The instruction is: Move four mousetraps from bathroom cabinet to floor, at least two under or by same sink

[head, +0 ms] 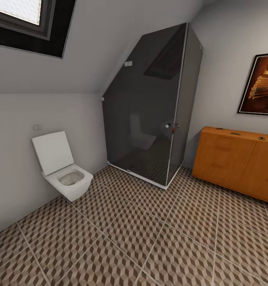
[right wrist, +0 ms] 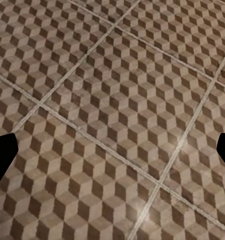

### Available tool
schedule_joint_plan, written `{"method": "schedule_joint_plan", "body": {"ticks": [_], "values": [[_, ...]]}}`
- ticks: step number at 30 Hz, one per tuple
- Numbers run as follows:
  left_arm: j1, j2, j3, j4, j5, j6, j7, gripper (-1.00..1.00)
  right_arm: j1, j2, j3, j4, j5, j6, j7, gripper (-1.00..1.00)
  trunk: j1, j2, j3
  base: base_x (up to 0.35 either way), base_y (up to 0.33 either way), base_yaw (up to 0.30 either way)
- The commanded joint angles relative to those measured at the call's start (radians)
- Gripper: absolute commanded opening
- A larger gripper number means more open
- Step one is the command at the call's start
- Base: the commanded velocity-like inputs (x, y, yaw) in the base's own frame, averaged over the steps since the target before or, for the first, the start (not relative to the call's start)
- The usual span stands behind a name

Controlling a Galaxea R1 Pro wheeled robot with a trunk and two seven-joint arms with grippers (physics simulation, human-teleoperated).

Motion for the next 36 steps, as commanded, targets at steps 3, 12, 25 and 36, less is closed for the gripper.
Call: {"method": "schedule_joint_plan", "body": {"ticks": [3, 12, 25, 36], "values": [[0.000, 0.000, 0.005, -0.008, 0.000, 0.001, 0.005, 1.00, -0.001, 0.000, -0.003, 0.000, -0.001, -0.007, 0.000, 1.00, 0.000, 0.000, -0.001, 0.000, 0.000, 0.000], [-0.001, 0.000, 0.008, -0.246, -0.002, 0.159, 0.009, 1.00, -0.005, -0.001, -0.004, -0.152, 0.012, 0.047, -0.007, 1.00, 0.000, 0.000, -0.001, 0.000, 0.000, 0.000], [-0.115, 0.019, 0.008, -0.827, -0.006, 0.823, 0.013, 1.00, -0.107, 0.000, -0.004, -0.696, 0.051, 0.483, -0.022, 1.00, 0.000, 0.000, -0.001, 0.000, 0.000, 0.000], [-0.140, 0.022, 0.005, -0.766, -0.004, 0.759, 0.008, 1.00, -0.146, 0.006, 0.014, -0.748, 0.048, 0.496, -0.034, 1.00, 0.000, 0.000, -0.001, 0.000, 0.000, 0.000]]}}
